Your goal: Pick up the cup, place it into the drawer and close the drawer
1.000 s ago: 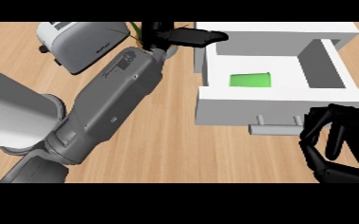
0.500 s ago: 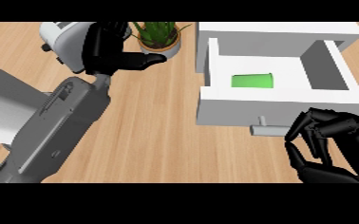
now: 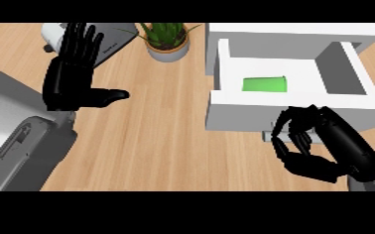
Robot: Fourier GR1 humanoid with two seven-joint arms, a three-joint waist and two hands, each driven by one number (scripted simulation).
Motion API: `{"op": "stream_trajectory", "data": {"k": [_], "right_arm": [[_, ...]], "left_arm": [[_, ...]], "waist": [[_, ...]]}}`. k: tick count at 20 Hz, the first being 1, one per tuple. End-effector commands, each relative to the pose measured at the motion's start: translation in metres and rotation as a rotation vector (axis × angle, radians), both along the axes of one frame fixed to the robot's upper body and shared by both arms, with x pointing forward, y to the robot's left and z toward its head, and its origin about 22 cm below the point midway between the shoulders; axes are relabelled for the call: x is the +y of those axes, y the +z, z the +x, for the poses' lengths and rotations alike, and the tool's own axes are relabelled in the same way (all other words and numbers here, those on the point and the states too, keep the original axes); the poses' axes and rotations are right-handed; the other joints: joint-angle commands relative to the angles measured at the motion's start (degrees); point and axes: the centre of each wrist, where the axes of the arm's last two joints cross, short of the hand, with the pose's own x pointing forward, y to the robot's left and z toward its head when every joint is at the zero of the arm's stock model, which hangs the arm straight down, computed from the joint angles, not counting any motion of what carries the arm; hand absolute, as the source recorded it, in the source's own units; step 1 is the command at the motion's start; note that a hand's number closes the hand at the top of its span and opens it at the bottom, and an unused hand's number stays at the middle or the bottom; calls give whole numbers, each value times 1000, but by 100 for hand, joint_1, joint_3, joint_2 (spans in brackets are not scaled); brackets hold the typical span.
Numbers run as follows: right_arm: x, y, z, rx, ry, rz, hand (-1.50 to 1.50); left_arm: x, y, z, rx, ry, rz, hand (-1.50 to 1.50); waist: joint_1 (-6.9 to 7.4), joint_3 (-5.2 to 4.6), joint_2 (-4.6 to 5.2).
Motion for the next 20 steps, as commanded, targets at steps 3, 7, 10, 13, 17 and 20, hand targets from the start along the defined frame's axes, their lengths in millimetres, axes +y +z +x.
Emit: {"op": "stream_trajectory", "data": {"k": [3, 7, 10, 13, 17, 20], "right_arm": [[21, -35, 19, -40, 17, -244, 150], [28, -52, 47, -27, 7, -248, 150], [20, -91, 54, 12, -20, -288, -150], [34, -91, 58, 32, -12, -372, -150], [45, -111, 97, 47, 2, -405, -150], [43, -134, 99, 54, -3, -392, -150]], "left_arm": [[38, -5, -26, -13, 4, 11, -150], [56, -20, -51, 10, 31, -4, -150], [64, -29, -62, 6, 2, -10, -150], [75, -35, -69, 7, 16, -1, -150], [86, -35, -57, 20, 21, -14, -150], [108, -30, -55, 26, 18, -31, -150]], "waist": [[-38, 2, 7], [-88, 3, 7], [-66, 4, 17], [-127, 1, 6], [-115, 3, 24], [-134, 3, 22]]}}
